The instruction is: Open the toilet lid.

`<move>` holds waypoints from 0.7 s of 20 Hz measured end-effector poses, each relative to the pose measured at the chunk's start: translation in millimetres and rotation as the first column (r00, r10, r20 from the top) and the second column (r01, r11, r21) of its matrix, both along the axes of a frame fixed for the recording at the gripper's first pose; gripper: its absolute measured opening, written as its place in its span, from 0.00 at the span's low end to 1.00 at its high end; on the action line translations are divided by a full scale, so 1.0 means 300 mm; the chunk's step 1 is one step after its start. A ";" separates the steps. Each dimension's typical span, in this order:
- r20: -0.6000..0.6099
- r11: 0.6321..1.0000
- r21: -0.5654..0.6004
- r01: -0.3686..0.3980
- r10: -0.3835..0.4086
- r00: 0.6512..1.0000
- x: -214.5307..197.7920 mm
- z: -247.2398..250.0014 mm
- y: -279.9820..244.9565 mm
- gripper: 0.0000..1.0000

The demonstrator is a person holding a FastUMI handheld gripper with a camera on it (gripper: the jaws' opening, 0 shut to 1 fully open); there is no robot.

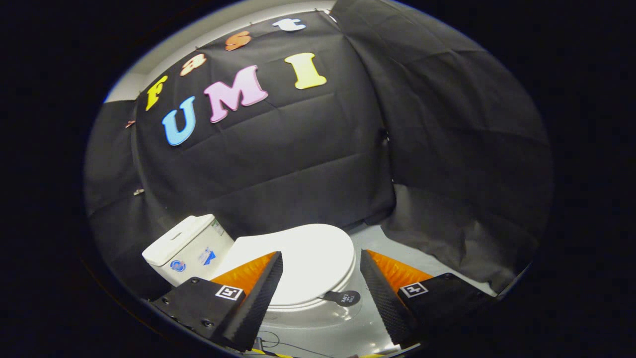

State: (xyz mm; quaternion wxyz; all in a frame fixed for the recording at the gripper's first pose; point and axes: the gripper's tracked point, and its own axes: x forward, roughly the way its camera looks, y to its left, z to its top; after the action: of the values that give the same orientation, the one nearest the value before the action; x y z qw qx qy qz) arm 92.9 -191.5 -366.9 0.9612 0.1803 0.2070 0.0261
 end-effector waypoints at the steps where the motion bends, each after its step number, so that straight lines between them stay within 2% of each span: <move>1: -0.025 1.000 0.030 0.010 -0.009 1.000 0.007 -0.039 -0.020 0.99; 6: -0.147 0.982 0.184 0.052 -0.025 0.989 0.059 -0.226 -0.066 0.99; 8: -0.207 0.962 0.251 0.106 -0.053 0.977 0.072 -0.293 -0.095 0.99; 11: -0.307 0.911 0.371 0.177 -0.059 0.950 0.055 -0.422 -0.110 0.99; 14: -0.407 0.826 0.488 0.282 -0.070 0.911 0.049 -0.520 -0.112 0.98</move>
State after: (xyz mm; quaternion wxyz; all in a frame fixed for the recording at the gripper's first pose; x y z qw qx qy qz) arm 107.6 -225.2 -522.9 0.8131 0.4621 0.3517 -0.0422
